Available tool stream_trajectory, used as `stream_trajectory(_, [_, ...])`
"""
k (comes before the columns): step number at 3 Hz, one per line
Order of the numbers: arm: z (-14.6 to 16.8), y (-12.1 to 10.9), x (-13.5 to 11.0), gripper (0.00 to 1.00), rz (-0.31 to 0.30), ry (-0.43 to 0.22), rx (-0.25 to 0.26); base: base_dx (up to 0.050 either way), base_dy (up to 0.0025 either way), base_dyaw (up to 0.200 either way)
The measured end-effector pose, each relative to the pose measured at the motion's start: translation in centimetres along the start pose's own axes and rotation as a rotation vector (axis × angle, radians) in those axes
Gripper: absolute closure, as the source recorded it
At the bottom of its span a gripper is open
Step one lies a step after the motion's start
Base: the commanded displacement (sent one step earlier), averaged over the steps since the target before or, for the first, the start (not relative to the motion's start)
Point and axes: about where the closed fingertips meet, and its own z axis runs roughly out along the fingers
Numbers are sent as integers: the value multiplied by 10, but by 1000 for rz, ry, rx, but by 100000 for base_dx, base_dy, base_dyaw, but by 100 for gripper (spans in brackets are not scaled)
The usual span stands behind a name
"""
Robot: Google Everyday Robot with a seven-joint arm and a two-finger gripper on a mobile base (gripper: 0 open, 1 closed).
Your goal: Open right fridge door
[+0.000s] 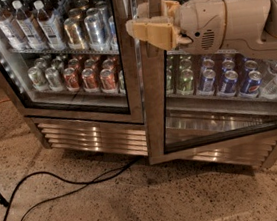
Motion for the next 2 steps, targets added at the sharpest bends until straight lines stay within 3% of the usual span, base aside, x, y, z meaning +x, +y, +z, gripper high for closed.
stream_trajectory(2, [0, 0, 0, 100, 0, 0, 0, 1, -2, -19379])
